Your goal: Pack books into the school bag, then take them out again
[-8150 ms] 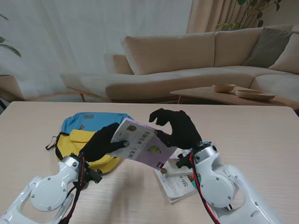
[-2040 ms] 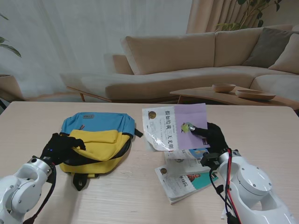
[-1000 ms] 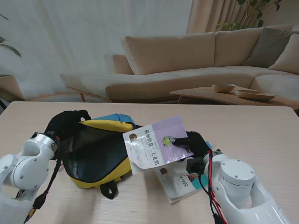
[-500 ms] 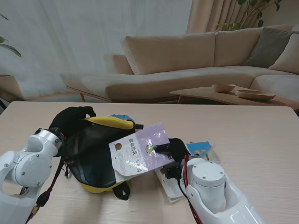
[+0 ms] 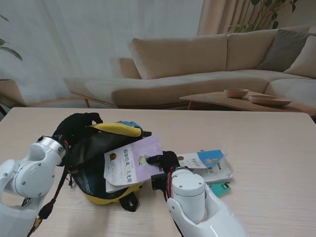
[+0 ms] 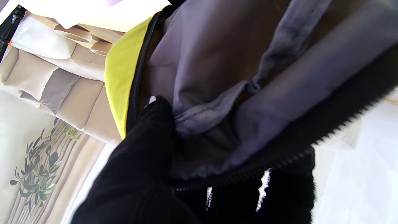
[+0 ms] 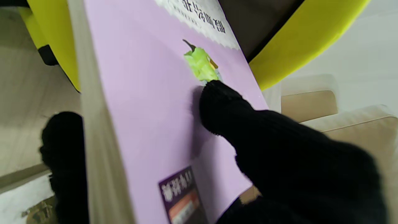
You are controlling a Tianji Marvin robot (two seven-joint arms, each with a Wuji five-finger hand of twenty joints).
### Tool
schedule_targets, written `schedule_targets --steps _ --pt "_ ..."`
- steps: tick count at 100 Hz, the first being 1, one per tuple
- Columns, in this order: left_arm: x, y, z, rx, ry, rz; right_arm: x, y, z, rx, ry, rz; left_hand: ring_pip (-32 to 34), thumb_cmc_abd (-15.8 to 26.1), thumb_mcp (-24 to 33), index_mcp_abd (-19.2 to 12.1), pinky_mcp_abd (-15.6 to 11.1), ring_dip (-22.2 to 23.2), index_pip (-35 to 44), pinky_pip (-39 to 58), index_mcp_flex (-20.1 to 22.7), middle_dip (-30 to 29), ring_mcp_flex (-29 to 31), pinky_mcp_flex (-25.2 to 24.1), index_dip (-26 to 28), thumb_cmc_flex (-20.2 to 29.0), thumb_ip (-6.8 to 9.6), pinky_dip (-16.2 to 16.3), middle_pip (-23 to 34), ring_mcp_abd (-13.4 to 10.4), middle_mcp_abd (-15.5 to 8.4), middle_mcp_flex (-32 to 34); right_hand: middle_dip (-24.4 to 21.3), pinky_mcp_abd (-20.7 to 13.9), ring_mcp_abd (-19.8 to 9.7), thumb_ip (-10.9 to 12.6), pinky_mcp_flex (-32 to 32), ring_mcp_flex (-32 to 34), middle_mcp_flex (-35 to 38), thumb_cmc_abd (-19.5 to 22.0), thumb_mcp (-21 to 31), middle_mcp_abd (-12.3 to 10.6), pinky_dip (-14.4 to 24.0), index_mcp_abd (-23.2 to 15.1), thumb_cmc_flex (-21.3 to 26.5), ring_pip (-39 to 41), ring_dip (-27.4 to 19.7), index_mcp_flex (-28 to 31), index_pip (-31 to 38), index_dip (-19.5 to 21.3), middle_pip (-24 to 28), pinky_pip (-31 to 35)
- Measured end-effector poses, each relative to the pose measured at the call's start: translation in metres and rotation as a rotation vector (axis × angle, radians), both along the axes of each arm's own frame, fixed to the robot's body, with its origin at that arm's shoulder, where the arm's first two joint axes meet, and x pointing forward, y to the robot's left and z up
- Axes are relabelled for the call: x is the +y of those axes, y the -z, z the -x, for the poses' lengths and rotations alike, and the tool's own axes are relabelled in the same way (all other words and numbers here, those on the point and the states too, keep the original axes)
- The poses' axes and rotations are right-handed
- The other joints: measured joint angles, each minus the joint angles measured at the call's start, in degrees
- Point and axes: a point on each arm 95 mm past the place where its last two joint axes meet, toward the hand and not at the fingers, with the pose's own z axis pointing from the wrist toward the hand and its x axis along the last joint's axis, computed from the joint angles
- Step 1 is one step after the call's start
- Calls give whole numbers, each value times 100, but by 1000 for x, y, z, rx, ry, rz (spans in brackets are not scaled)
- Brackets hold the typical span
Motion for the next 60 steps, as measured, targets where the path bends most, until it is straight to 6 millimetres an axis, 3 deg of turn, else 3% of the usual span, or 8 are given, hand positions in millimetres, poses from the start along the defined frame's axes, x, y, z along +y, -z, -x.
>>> schedule_targets --steps 60 --pt "-7 0 11 12 19 9 62 12 -18 105 95 0 6 -4 134 58 1 0 0 8 0 0 0 3 -2 -49 -2 0 0 0 14 1 -140 0 0 -5 -5 0 -18 0 -2 0 0 2 0 0 -63 0 0 1 69 0"
